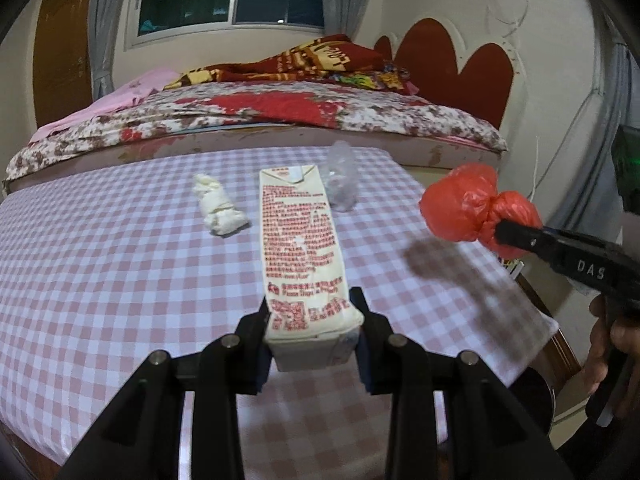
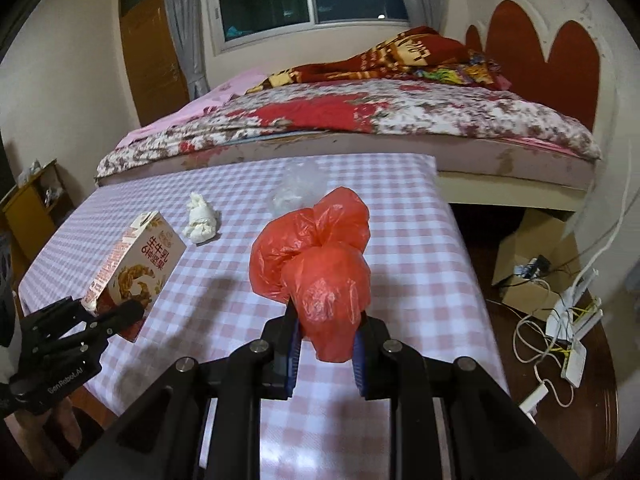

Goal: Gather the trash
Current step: 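Carry the paper box and red bag with both grippers over the black trash bin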

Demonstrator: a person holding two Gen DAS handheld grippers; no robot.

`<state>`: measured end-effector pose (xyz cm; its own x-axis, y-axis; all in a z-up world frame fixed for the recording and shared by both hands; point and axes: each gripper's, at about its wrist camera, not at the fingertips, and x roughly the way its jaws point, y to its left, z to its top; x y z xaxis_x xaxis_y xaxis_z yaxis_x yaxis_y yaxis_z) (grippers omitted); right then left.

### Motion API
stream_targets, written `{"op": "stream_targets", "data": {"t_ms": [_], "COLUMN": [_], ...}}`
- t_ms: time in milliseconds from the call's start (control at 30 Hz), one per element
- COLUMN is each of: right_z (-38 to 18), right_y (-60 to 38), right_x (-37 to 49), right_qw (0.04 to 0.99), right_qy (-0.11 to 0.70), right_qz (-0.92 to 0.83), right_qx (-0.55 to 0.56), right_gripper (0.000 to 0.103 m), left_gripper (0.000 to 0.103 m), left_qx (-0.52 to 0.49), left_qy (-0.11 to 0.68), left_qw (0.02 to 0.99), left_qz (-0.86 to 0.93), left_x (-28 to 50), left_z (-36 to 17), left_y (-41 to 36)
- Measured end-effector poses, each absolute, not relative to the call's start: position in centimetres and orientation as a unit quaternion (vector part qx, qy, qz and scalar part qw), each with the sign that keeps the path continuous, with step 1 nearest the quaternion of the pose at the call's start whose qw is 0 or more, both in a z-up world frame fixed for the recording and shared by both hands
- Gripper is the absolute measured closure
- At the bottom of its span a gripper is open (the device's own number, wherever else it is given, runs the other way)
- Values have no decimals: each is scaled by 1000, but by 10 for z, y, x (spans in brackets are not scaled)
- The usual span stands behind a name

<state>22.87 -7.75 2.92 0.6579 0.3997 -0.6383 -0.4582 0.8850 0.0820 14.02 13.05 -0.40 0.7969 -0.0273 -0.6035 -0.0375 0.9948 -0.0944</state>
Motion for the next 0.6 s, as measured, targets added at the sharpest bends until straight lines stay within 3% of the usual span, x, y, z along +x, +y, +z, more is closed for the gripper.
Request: {"op": "stream_targets", "data": {"t_ms": [600], "right_z": [50], "right_y": [-164], "right_x": [192], "right_qw": [931], "right_qy": [319], "right_qz": [178], "right_qx": [-22], "right_gripper": [80], "left_gripper": [68], "left_qx": [-16], "left_qy": [314], "left_qw": [947], "left_qz": [-71], "left_x": [135], "left_z": [4], "left_y": [50]}}
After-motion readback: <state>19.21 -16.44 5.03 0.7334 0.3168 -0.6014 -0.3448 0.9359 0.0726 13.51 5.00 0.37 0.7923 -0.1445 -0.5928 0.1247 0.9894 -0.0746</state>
